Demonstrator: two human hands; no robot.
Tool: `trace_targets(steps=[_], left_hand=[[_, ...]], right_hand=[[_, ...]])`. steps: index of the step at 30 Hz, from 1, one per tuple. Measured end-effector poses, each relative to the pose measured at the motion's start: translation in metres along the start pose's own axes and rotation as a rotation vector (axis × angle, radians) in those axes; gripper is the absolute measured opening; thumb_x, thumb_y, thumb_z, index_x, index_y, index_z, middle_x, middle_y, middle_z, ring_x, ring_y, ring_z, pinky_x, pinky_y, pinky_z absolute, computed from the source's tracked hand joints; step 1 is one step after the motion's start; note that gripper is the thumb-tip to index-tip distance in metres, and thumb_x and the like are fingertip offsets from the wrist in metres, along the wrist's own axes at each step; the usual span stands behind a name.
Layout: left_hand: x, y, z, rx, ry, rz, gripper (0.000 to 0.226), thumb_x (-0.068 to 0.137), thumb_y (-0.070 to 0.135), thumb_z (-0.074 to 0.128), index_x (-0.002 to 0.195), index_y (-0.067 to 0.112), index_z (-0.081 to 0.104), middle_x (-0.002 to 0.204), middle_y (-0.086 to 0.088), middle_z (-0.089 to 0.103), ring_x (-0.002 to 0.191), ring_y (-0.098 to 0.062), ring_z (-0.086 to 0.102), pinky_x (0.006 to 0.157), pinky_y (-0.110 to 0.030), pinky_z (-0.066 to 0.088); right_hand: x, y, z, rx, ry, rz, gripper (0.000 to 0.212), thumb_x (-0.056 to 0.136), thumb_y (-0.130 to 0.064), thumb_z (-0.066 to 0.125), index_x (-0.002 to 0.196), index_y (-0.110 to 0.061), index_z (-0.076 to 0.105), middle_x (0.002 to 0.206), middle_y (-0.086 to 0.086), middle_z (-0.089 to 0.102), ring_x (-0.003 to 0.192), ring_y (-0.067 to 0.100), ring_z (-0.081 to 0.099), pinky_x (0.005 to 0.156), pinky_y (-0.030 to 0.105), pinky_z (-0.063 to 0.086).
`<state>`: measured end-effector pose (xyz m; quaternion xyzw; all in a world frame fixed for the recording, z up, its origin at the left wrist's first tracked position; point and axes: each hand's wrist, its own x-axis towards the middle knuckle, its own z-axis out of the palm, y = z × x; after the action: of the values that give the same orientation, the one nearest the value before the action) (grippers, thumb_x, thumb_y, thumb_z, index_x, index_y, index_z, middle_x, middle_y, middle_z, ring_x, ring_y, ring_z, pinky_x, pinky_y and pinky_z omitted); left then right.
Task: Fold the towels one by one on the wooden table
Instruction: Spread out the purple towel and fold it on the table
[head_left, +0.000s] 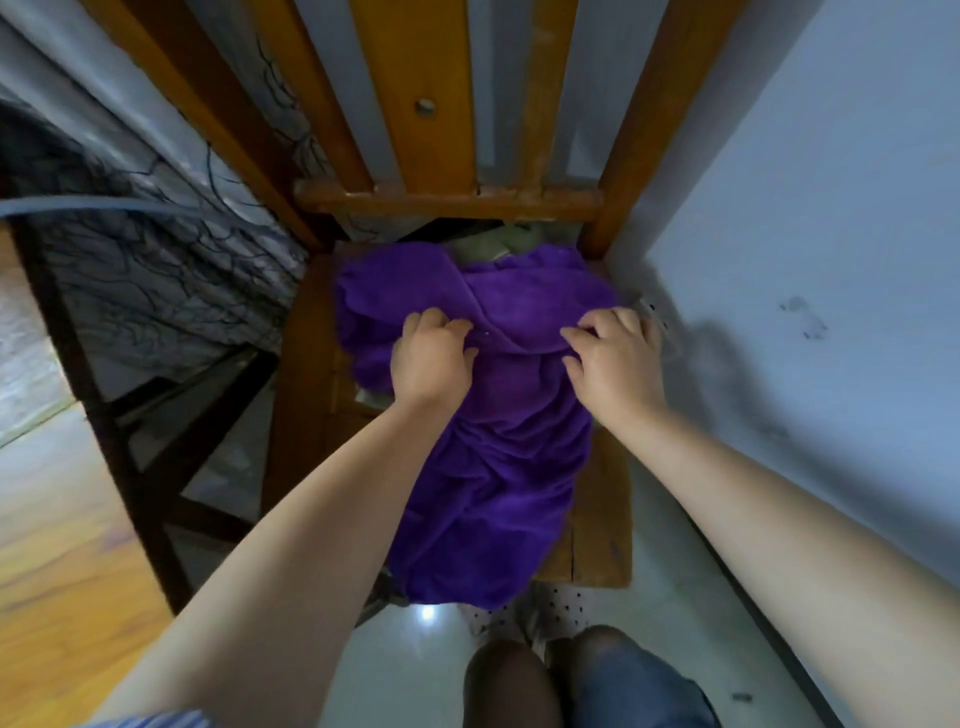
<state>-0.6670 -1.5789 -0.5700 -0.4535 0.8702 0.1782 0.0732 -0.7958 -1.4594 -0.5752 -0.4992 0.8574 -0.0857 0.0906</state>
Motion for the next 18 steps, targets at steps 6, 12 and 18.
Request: trace_targets(steps=[6,12,18], left_hand=[[-0.001,-0.004,-0.023,-0.007,0.009,0.061,0.026,0.095,0.016,0.043,0.107,0.009,0.066,0.11,-0.01,0.059,0.108,-0.027,0.048,0.084,-0.035,0.043],[-0.015,0.014,-0.076,-0.154,-0.069,0.067,0.04,0.086,0.023,0.059,0.125,0.017,0.054,0.119,-0.008,0.054,0.114,-0.027,0.047,0.087,-0.036,0.045],[-0.031,0.043,-0.097,-0.189,-0.061,0.025,0.033,0.088,0.011,0.049,0.118,0.018,0.06,0.121,-0.009,0.055,0.116,-0.029,0.047,0.089,-0.037,0.044]], right_hand=[[0.009,-0.008,-0.021,0.057,0.044,-0.001,0.017,0.084,-0.006,0.057,0.089,-0.001,0.072,0.093,0.017,0.066,0.101,0.037,0.051,0.093,0.045,0.031],[0.008,-0.026,-0.108,0.299,0.064,-0.224,0.008,0.074,0.0,0.066,0.077,0.002,0.072,0.073,0.018,0.068,0.077,0.039,0.06,0.07,0.041,0.047],[-0.012,-0.01,-0.18,0.299,0.017,-0.321,0.011,0.072,-0.002,0.059,0.07,0.002,0.069,0.067,0.015,0.068,0.067,0.032,0.064,0.068,0.031,0.043]])
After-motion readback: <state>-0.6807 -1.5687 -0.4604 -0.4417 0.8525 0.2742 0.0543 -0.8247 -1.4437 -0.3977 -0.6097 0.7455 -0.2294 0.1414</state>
